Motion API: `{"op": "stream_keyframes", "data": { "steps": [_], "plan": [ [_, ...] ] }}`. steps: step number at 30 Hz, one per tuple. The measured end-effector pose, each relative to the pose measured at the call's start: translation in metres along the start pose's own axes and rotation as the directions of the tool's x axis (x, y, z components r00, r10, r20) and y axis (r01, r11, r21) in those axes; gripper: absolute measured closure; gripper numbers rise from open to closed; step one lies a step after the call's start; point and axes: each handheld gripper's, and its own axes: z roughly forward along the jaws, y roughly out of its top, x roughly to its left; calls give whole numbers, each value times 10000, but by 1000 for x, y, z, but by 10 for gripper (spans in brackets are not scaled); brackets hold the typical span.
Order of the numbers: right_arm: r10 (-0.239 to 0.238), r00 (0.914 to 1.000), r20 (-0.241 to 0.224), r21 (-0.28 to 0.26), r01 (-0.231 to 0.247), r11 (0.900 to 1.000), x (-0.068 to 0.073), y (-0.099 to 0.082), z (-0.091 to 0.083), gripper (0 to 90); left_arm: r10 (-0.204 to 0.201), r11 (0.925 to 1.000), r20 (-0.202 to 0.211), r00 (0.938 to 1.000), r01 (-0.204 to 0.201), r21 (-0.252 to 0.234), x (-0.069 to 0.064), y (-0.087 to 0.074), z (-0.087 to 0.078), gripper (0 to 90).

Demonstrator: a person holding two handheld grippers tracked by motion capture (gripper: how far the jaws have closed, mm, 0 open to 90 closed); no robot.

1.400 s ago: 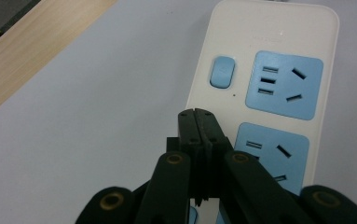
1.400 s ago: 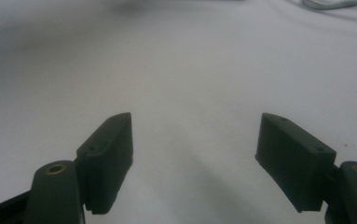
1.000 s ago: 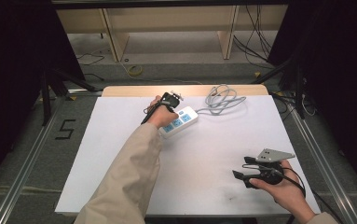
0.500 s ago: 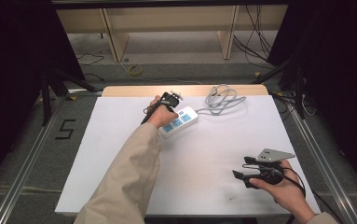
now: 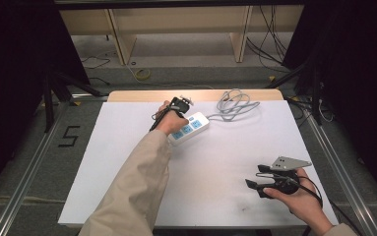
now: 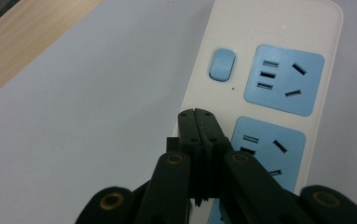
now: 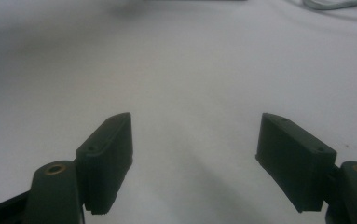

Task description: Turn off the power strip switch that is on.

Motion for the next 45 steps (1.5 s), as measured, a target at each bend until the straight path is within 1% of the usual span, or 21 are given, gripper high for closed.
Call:
{"op": "stream_keyframes", "data": {
  "steps": [5,12,27,45],
  "plan": [
    [8,10000,8,7,-8,10000,0,0,0,273,-42,10000,-34,10000,42,14,-1,0,0,900],
    [5,10000,16,0,-5,10000,0,0,0,273,3,10000,-74,10000,-3,22,-1,0,0,900],
    [21,10000,46,-78,-21,10000,0,1,0,273,4,10000,-2,10000,-4,29,0,0,0,900],
    [8,10000,47,-104,-8,9999,0,1,-1,273,10,10000,-58,10000,-10,0,-1,0,0,900]
  ]
}}
